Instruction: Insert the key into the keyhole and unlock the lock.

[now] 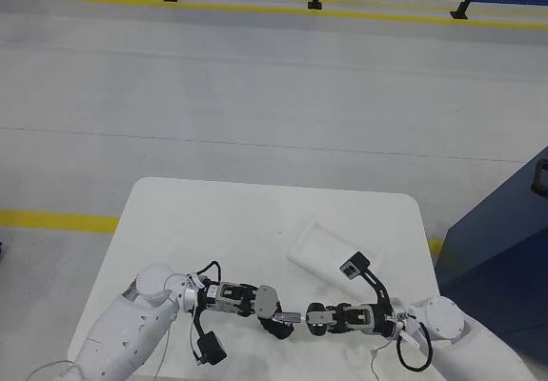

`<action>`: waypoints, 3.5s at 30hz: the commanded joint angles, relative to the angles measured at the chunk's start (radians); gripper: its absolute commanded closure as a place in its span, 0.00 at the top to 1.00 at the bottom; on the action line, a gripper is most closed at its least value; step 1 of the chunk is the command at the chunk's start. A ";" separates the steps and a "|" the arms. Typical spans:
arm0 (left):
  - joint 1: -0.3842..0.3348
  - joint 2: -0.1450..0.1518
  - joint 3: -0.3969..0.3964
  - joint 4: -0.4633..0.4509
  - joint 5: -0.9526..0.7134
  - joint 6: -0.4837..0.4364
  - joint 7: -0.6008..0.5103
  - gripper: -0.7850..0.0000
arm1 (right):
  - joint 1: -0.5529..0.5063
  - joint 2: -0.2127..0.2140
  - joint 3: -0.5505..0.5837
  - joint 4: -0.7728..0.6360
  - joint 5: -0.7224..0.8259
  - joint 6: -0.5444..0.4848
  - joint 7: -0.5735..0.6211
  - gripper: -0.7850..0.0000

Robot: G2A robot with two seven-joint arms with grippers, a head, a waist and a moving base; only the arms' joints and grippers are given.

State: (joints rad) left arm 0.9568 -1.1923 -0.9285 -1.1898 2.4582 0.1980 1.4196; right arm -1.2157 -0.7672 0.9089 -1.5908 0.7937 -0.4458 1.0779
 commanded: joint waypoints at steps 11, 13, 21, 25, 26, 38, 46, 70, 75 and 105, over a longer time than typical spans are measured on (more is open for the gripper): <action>0.000 0.000 0.000 0.000 0.000 0.000 0.000 0.00 | -0.006 -0.018 0.011 0.014 0.093 0.170 0.044 0.00; 0.000 0.000 0.000 0.000 0.000 0.000 0.000 0.00 | -0.007 -0.021 0.015 0.018 0.109 0.194 0.047 0.00; 0.000 0.000 0.000 0.000 0.000 0.000 0.000 0.00 | -0.016 -0.031 0.028 0.029 0.151 0.273 0.062 0.00; 0.000 0.000 0.000 0.000 0.000 0.000 0.000 0.00 | -0.024 -0.036 0.034 0.033 0.185 0.330 0.078 0.00; 0.000 0.000 0.000 0.000 0.000 0.000 0.000 0.00 | -0.025 -0.037 0.036 0.034 0.193 0.342 0.080 0.00; 0.000 0.000 0.000 0.000 0.000 0.000 0.000 0.00 | -0.035 -0.043 0.047 0.035 0.241 0.406 0.098 0.00; 0.000 0.000 0.000 0.000 0.000 0.000 0.000 0.00 | -0.042 -0.045 0.044 0.024 0.233 0.425 0.079 0.00; 0.000 0.000 0.000 0.000 0.000 0.000 0.000 0.00 | -0.062 -0.061 0.080 0.038 0.314 0.726 0.097 0.00; 0.000 0.000 0.000 0.000 0.000 0.000 0.000 0.00 | -0.065 -0.064 0.086 0.041 0.331 0.781 0.080 0.00; 0.000 0.000 0.000 0.000 0.000 0.000 0.000 0.00 | -0.098 -0.074 0.123 0.015 0.434 0.987 0.041 0.00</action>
State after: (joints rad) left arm 0.9568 -1.1923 -0.9285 -1.1898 2.4582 0.1980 1.4196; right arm -1.3133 -0.8408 1.0324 -1.5757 1.2278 0.5407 1.1193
